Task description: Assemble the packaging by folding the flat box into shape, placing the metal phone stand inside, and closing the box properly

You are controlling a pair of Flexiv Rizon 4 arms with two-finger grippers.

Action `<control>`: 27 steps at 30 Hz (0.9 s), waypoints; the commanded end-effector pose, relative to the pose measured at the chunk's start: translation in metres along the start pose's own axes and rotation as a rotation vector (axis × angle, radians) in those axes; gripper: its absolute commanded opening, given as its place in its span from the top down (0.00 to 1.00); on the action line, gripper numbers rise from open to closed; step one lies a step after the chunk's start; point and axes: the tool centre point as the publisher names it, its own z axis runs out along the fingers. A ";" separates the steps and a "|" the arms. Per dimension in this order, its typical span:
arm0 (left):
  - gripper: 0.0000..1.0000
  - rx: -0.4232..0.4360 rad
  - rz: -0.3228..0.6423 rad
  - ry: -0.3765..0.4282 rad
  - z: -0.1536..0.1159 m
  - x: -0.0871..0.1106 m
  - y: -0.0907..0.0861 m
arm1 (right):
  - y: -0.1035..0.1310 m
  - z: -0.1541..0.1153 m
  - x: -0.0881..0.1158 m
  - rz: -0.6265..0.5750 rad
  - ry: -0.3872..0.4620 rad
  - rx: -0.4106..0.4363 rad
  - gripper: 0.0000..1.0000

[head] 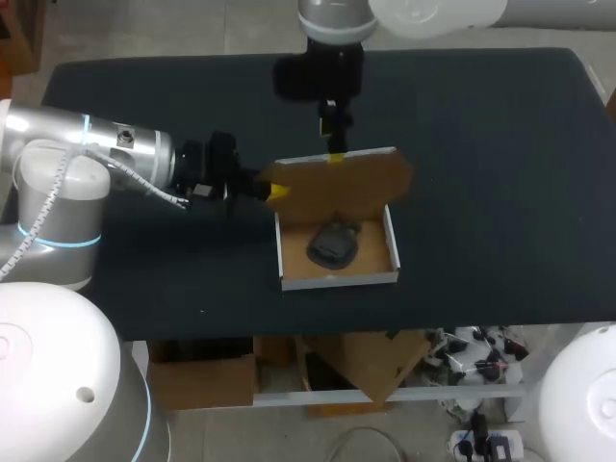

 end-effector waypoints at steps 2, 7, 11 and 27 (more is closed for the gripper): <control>1.00 0.000 0.000 0.002 0.002 0.001 0.002 | -0.005 -0.012 -0.001 -0.004 -0.014 -0.016 0.26; 1.00 0.000 0.000 0.002 0.002 0.001 0.002 | -0.006 -0.028 -0.005 -0.005 -0.038 -0.019 0.26; 1.00 0.000 0.000 0.002 0.002 0.001 0.002 | -0.006 -0.037 -0.009 -0.009 -0.047 -0.018 0.26; 1.00 0.000 0.000 0.002 0.002 0.001 0.002 | -0.007 -0.017 -0.040 0.001 0.014 -0.025 0.24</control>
